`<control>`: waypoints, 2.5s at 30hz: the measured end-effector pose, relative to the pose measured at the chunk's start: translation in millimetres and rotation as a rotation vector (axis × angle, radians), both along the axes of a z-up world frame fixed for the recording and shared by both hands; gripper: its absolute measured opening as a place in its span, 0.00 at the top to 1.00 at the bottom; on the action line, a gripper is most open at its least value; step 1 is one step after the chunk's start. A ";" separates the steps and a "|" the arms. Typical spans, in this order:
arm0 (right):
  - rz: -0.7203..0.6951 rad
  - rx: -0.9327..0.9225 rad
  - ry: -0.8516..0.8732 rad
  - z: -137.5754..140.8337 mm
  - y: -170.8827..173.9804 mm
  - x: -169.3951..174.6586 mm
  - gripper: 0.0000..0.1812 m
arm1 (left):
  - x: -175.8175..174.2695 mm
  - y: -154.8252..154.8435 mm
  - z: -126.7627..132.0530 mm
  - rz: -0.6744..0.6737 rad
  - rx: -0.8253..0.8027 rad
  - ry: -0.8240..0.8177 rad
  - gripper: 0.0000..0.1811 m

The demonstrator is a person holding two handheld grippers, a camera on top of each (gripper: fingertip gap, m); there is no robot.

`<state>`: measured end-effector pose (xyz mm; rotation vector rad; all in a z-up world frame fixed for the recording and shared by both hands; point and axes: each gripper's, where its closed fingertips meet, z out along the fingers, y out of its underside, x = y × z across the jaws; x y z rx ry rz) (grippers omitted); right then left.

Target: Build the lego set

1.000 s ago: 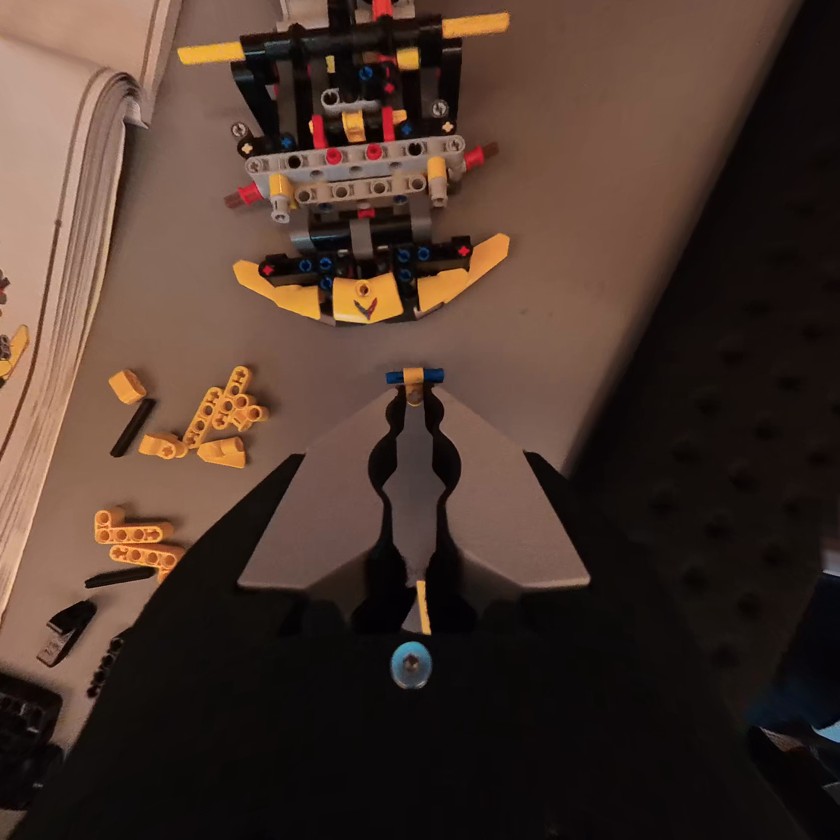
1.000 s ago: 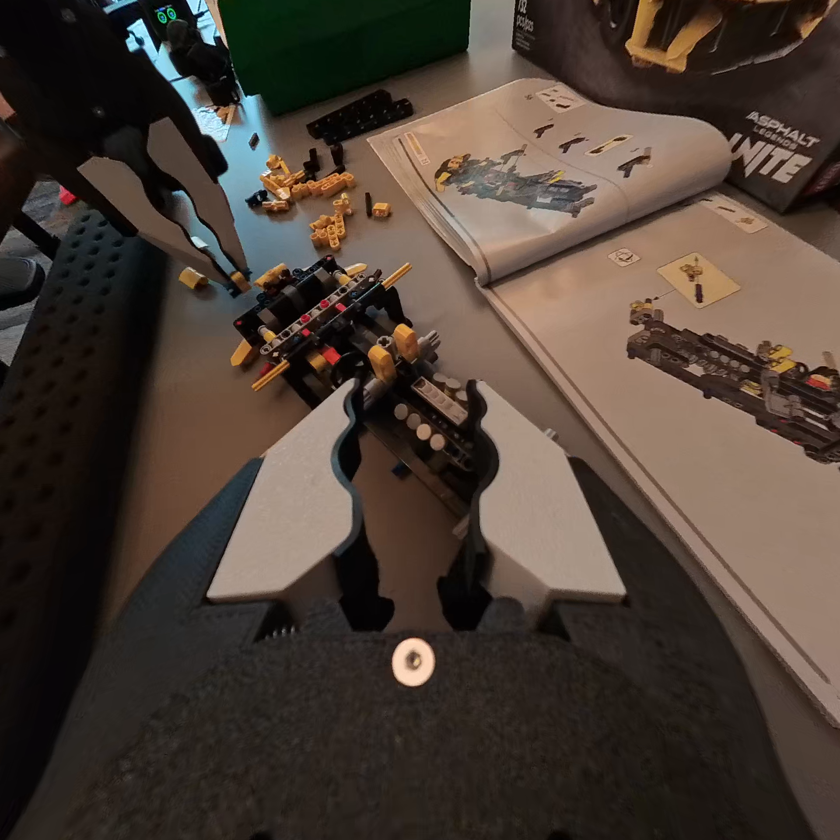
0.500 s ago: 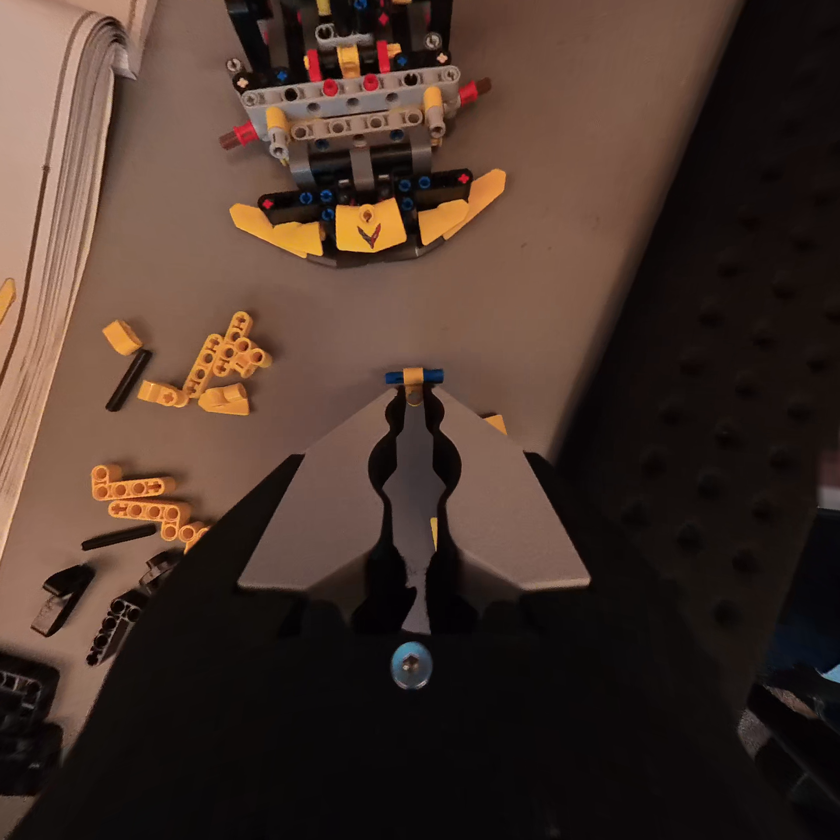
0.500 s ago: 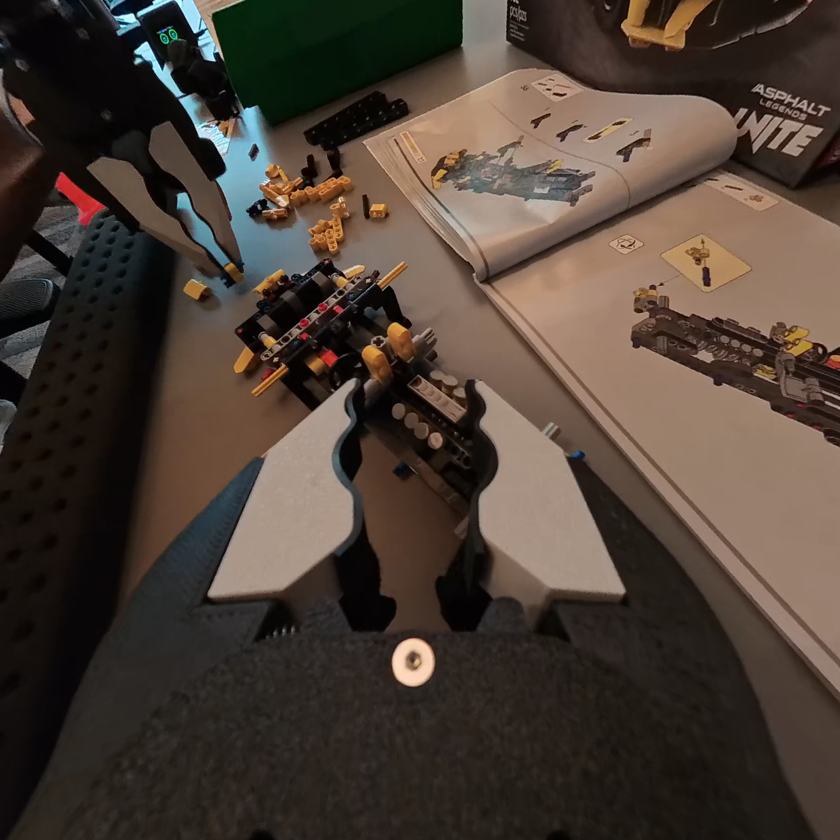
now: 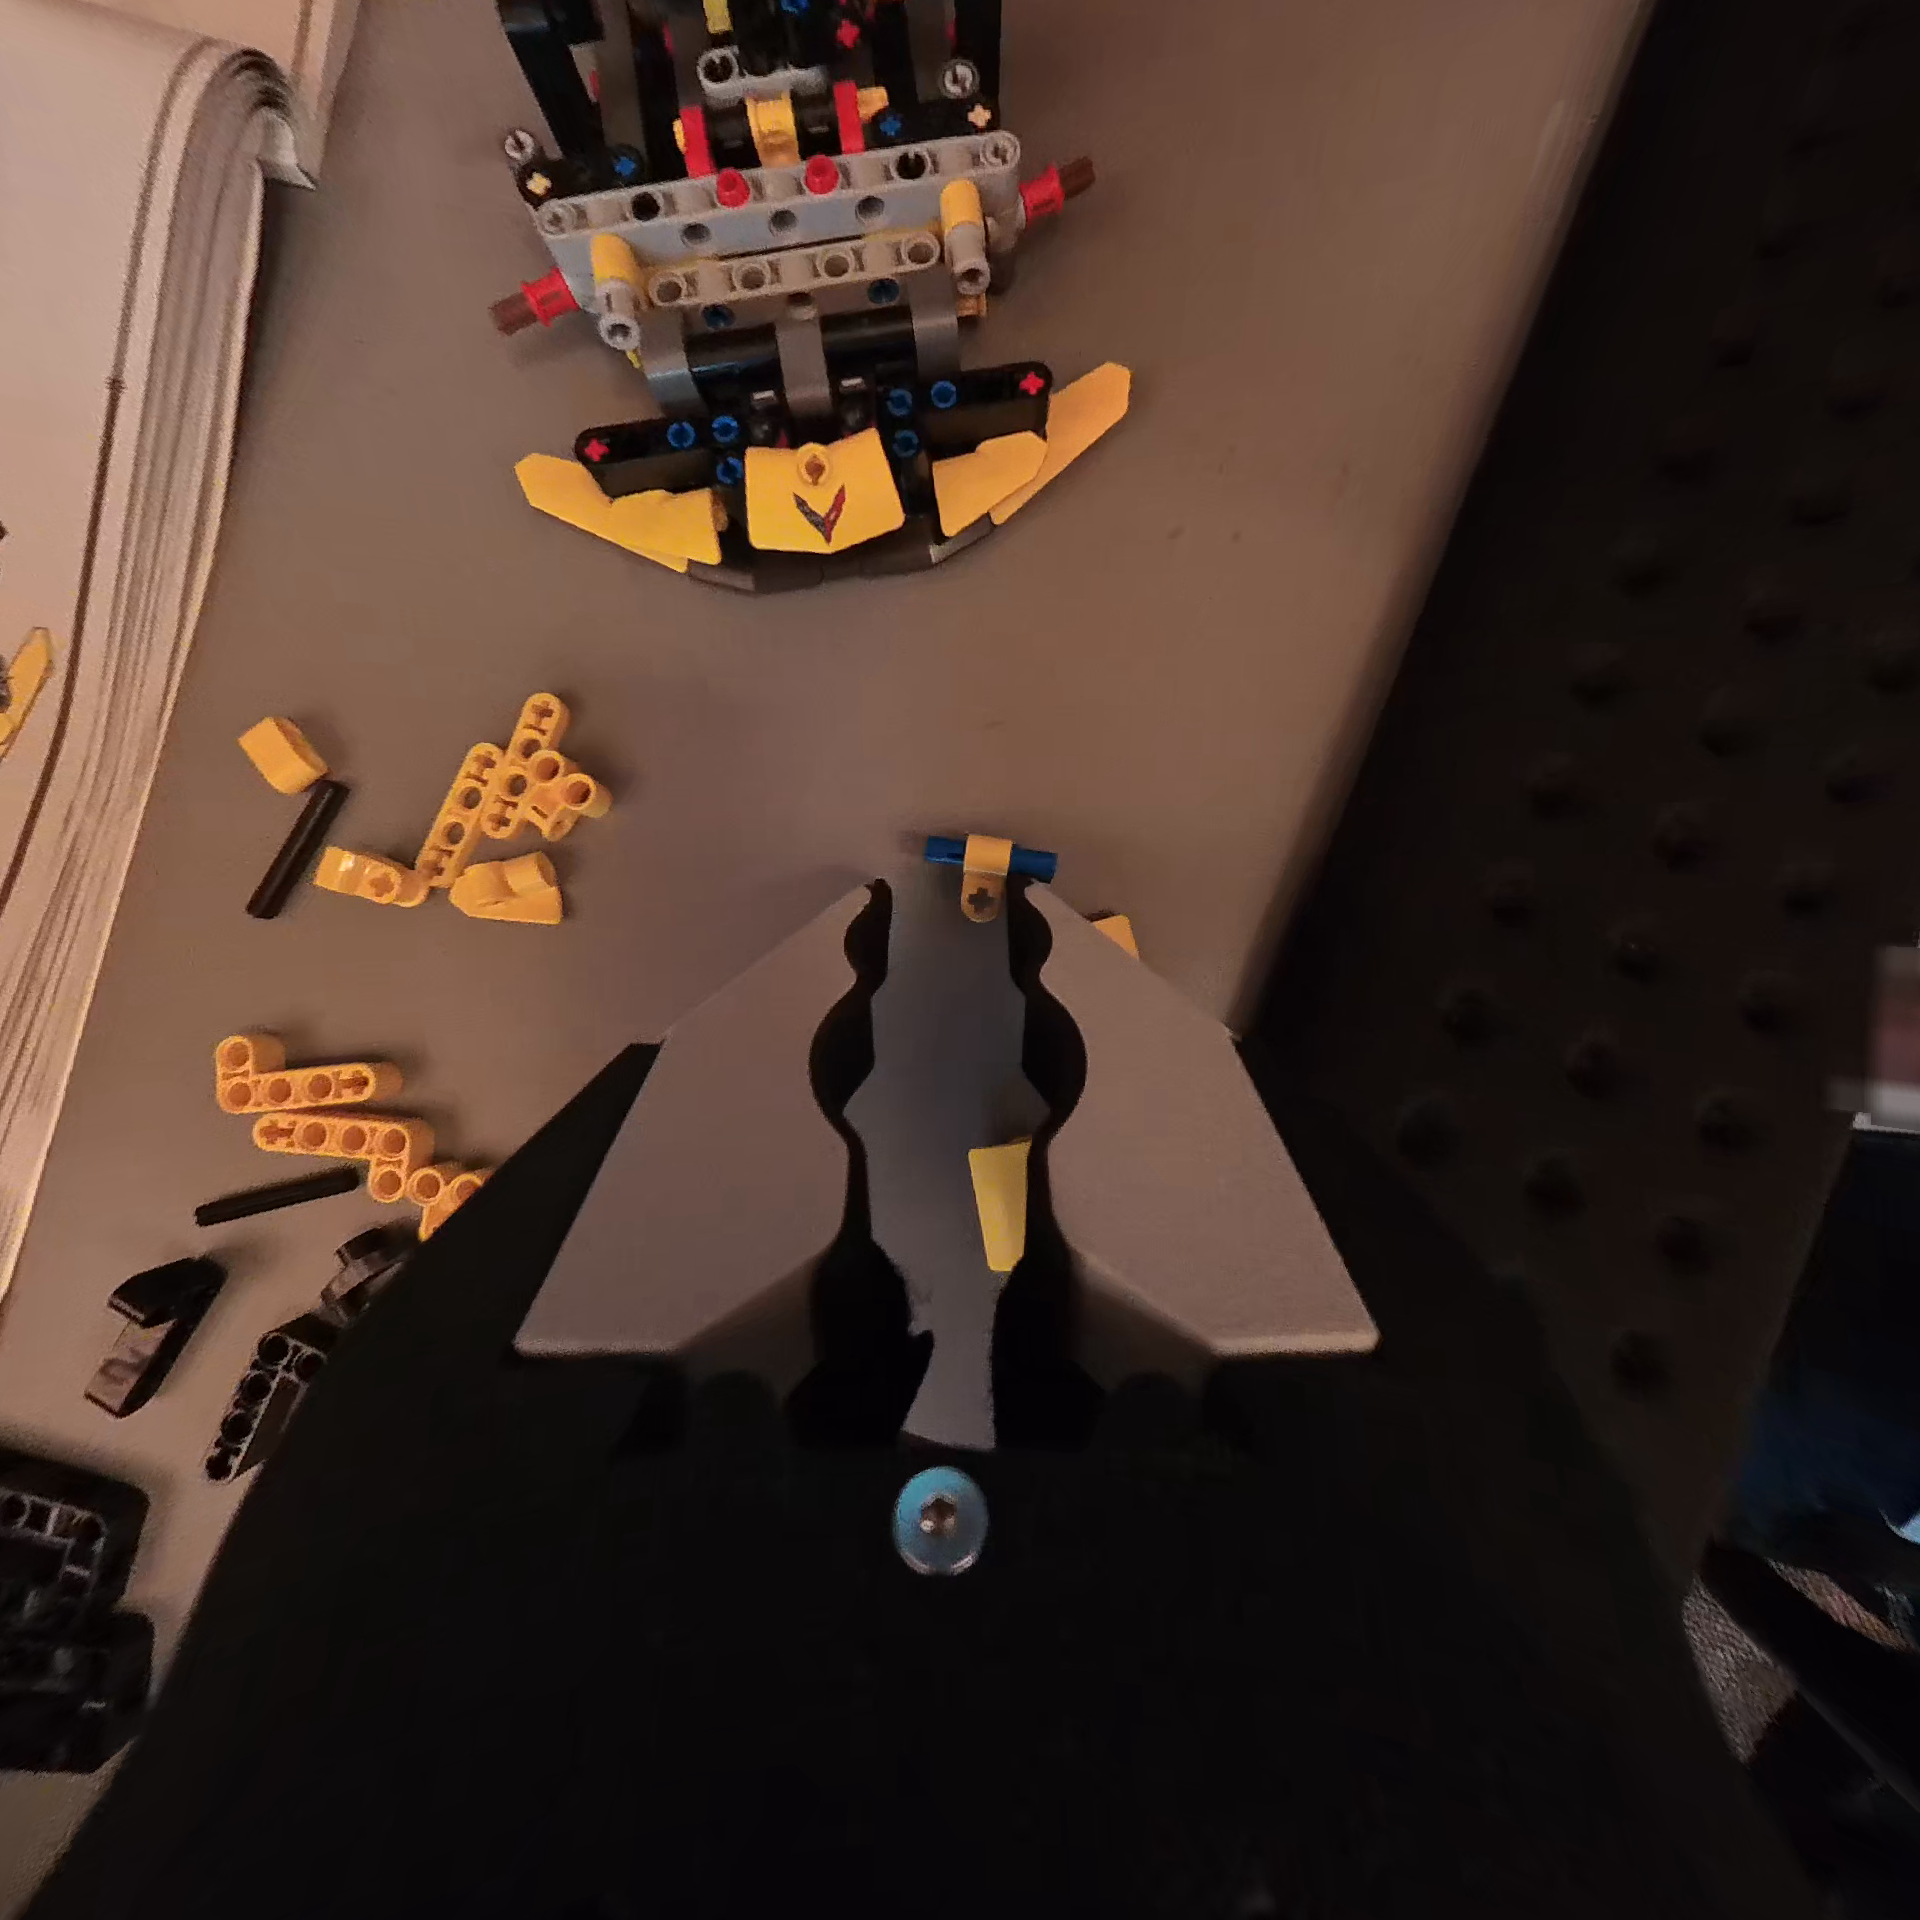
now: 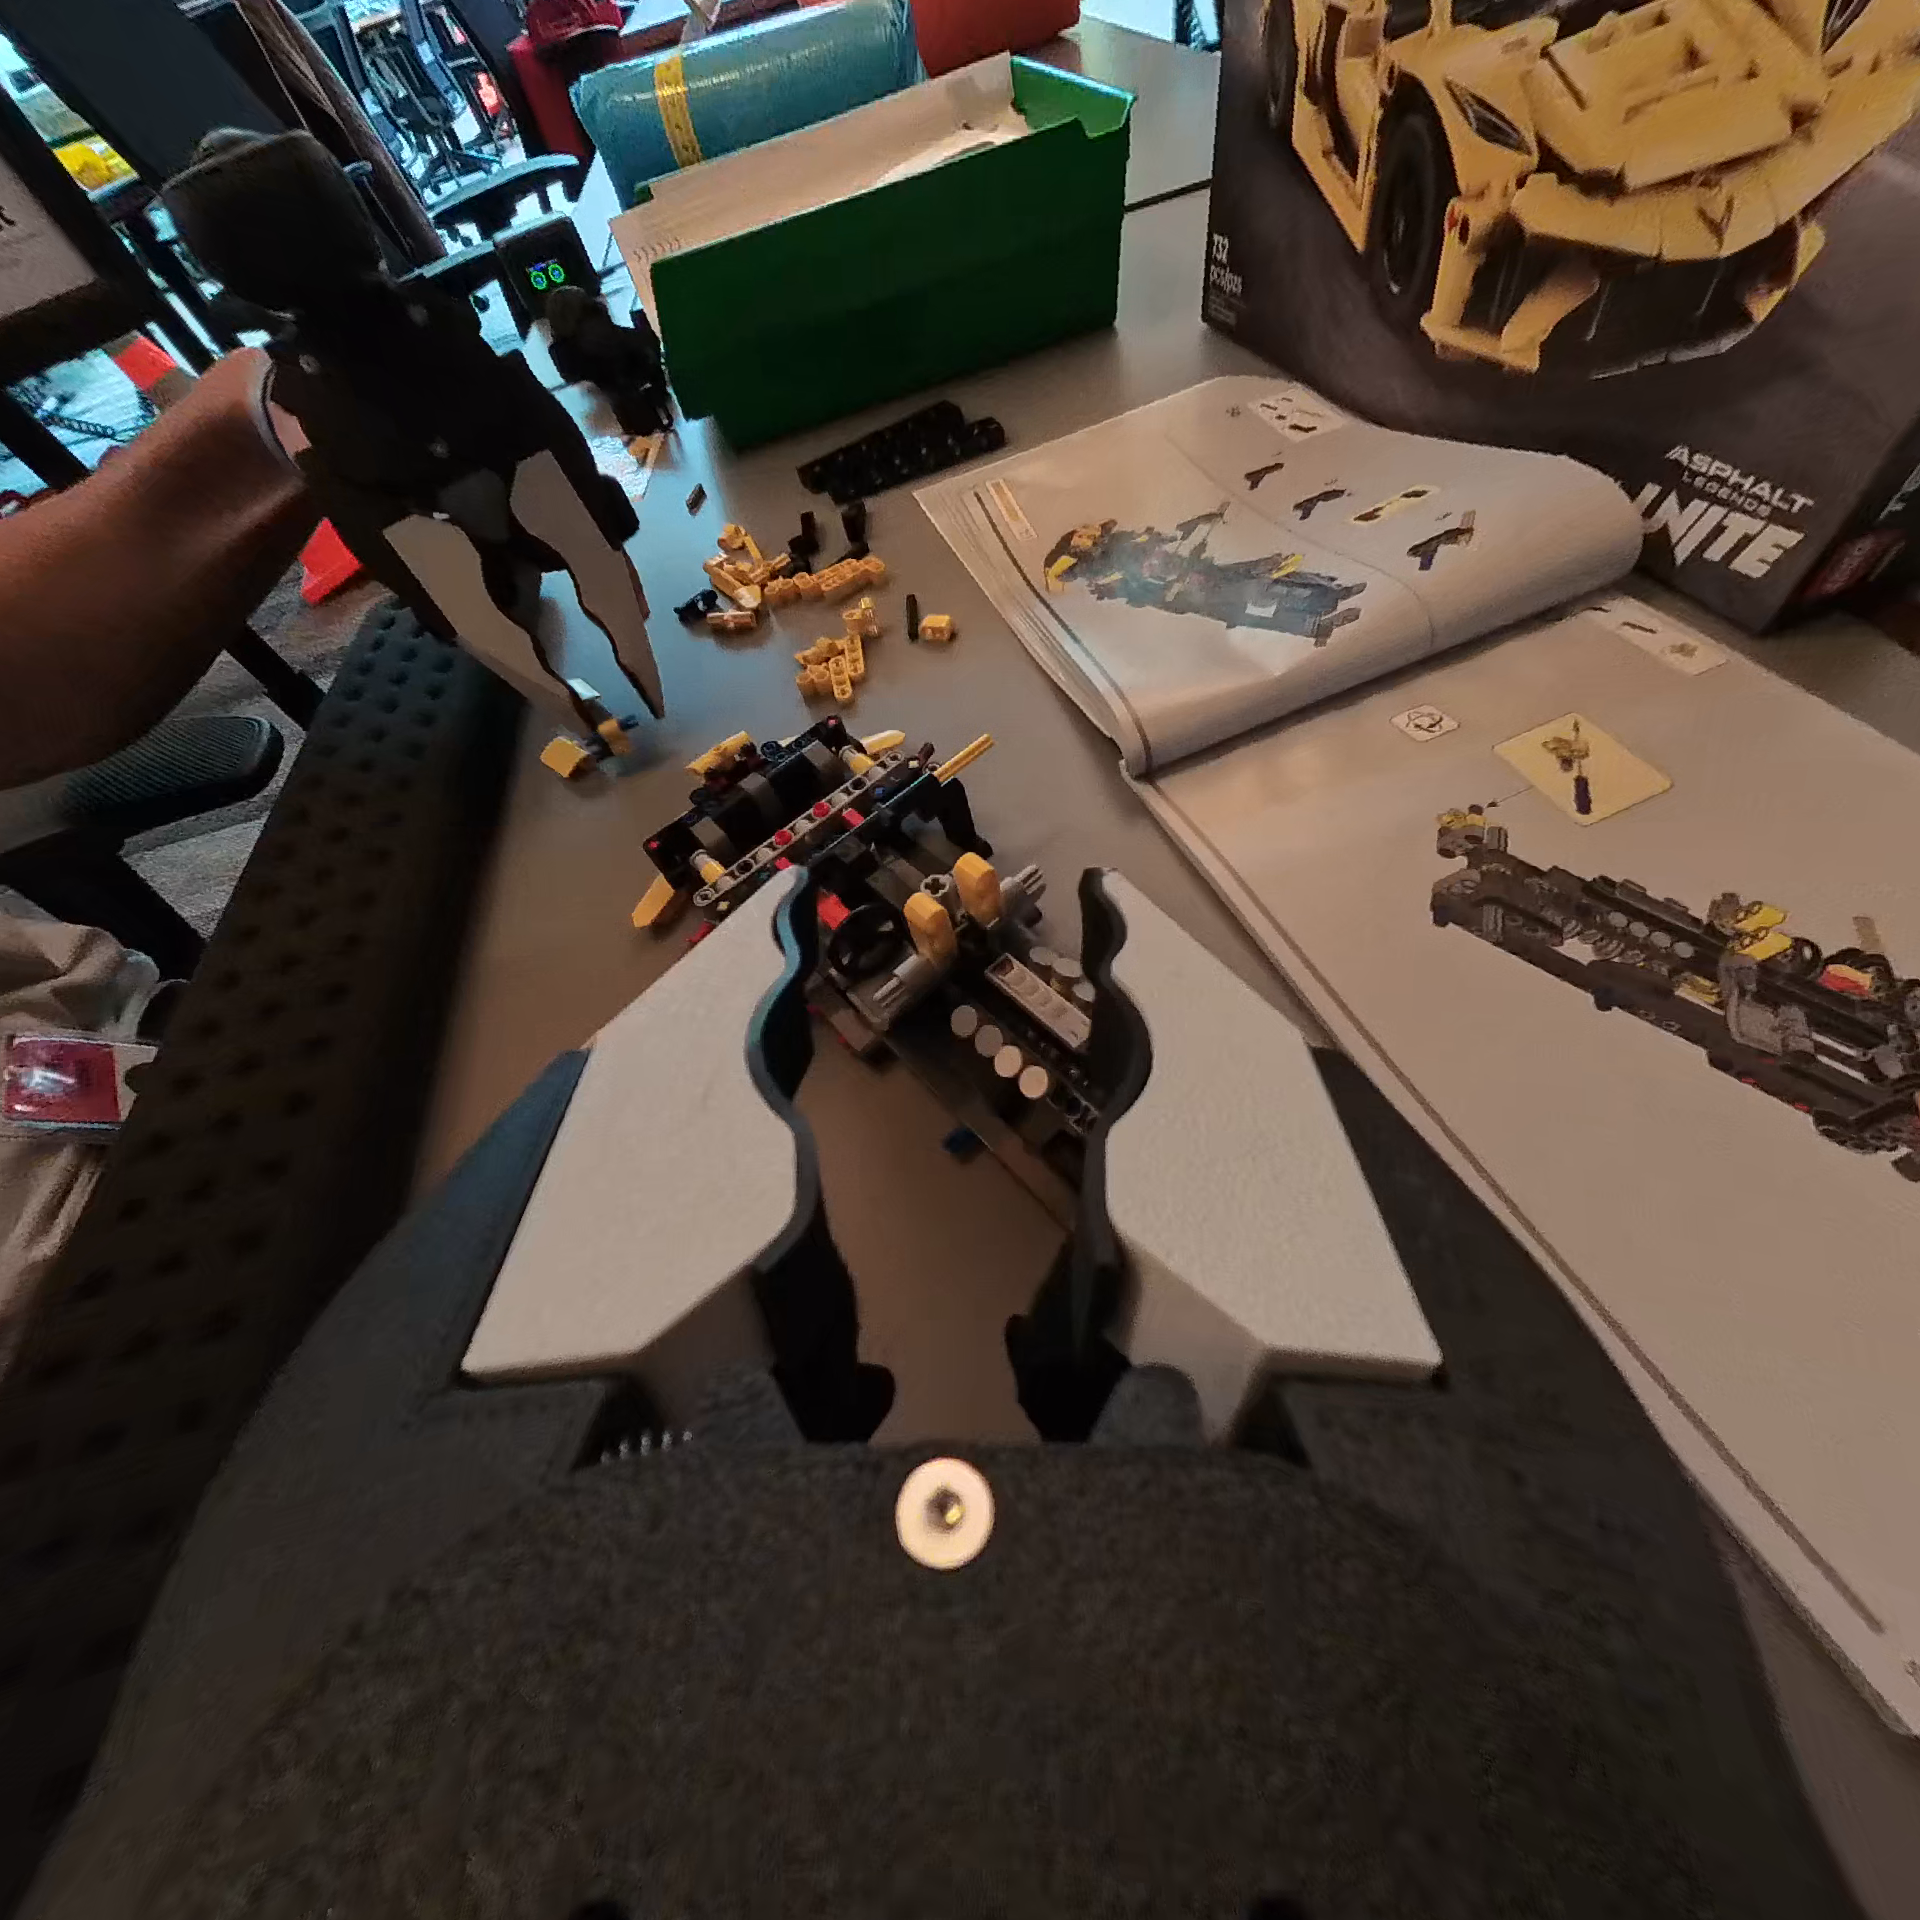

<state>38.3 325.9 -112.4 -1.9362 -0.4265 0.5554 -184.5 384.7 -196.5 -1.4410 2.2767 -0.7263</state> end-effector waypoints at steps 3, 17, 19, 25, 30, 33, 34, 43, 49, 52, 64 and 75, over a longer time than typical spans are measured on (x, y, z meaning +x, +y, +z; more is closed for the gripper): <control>0.002 -0.012 0.026 -2.0 -1.9 1.7 0.72 | 0.7 2.0 -1.2 0.006 0.015 -0.011 0.87; 0.220 -0.010 -0.414 -28.9 25.1 -201.8 0.80 | 7.2 1.4 19.8 0.056 0.003 -0.122 0.87; 0.217 -0.009 -0.486 -44.9 34.5 -214.8 0.83 | 2.6 5.4 11.9 0.057 0.020 -0.090 0.87; 0.206 -0.094 -0.534 -71.2 51.3 -226.5 0.85 | -6.2 2.4 0.8 0.025 -0.012 -0.068 0.87; 0.211 -0.124 -0.522 -76.8 57.1 -231.9 0.86 | -8.6 -2.4 2.9 0.001 -0.046 -0.084 0.87; 0.208 -0.143 -0.528 -80.8 59.3 -231.2 0.86 | -12.7 -1.6 0.7 -0.007 -0.038 -0.073 0.87; 0.209 -0.146 -0.527 -81.2 59.5 -231.5 0.86 | -14.3 -2.5 0.5 -0.012 -0.044 -0.072 0.87; 0.228 -0.156 -0.533 -85.3 57.6 -234.5 0.88 | -17.8 -2.6 3.9 -0.015 -0.064 -0.085 0.87; 0.267 -0.106 -0.246 -48.6 41.3 -239.9 0.87 | -7.1 6.2 33.3 0.009 0.049 -0.277 0.87; 0.243 -0.095 0.047 -9.5 38.9 -236.0 0.83 | -4.5 8.6 59.4 0.000 0.202 -0.430 0.87; 0.240 -0.203 0.559 21.5 41.5 -228.8 0.86 | 6.0 -11.9 100.7 -0.056 0.376 -0.627 0.87; 0.200 -0.192 0.623 20.7 33.1 -209.8 0.92 | 22.2 -23.4 105.0 -0.086 0.477 -0.658 0.87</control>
